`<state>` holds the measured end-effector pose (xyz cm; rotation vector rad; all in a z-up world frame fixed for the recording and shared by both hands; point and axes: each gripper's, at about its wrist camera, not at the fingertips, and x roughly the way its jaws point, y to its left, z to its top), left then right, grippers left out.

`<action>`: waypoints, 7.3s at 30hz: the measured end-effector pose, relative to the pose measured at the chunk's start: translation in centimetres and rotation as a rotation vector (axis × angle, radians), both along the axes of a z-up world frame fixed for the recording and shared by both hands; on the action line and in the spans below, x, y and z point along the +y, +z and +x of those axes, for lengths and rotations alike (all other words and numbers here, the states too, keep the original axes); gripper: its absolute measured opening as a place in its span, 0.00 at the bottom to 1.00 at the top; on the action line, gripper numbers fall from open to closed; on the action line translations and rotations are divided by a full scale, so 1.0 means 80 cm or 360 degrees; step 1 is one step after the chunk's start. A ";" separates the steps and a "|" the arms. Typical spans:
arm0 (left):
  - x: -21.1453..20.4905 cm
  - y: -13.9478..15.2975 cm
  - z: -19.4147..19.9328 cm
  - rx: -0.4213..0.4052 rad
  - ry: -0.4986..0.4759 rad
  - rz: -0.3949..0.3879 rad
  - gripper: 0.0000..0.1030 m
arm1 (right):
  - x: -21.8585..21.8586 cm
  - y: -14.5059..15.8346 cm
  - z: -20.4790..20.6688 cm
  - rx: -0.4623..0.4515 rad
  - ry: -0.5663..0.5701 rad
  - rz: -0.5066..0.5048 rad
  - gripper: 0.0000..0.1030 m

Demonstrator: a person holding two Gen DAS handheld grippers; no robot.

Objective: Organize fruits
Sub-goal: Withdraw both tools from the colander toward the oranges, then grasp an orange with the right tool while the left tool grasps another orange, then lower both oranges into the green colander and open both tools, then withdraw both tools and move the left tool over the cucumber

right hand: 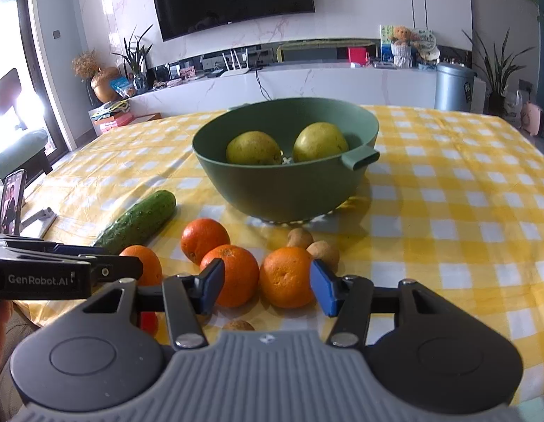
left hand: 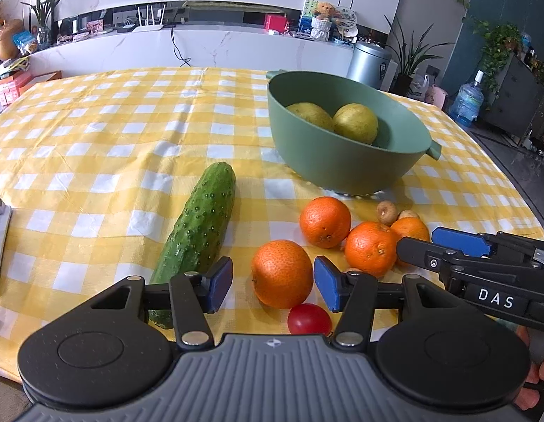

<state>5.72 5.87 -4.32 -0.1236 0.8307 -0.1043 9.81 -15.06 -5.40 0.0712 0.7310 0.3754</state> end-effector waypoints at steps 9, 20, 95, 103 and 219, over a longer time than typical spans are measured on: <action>-0.003 -0.008 0.007 0.0003 -0.0042 -0.0036 0.61 | 0.002 -0.005 0.005 -0.0001 -0.0033 -0.0037 0.52; -0.014 -0.016 0.009 0.0026 -0.0084 -0.0037 0.61 | -0.009 -0.011 0.015 0.0079 -0.0089 0.0043 0.57; -0.039 0.101 0.029 -0.0247 -0.0026 -0.0202 0.50 | -0.063 0.076 0.005 -0.0159 -0.0138 0.0333 0.38; -0.048 0.113 0.077 -0.0238 -0.0066 -0.0235 0.50 | -0.057 0.104 0.047 -0.0257 -0.0037 0.0193 0.37; 0.031 0.002 0.029 -0.0076 0.0046 0.0213 0.67 | 0.031 -0.012 0.014 -0.0089 0.0085 -0.0091 0.55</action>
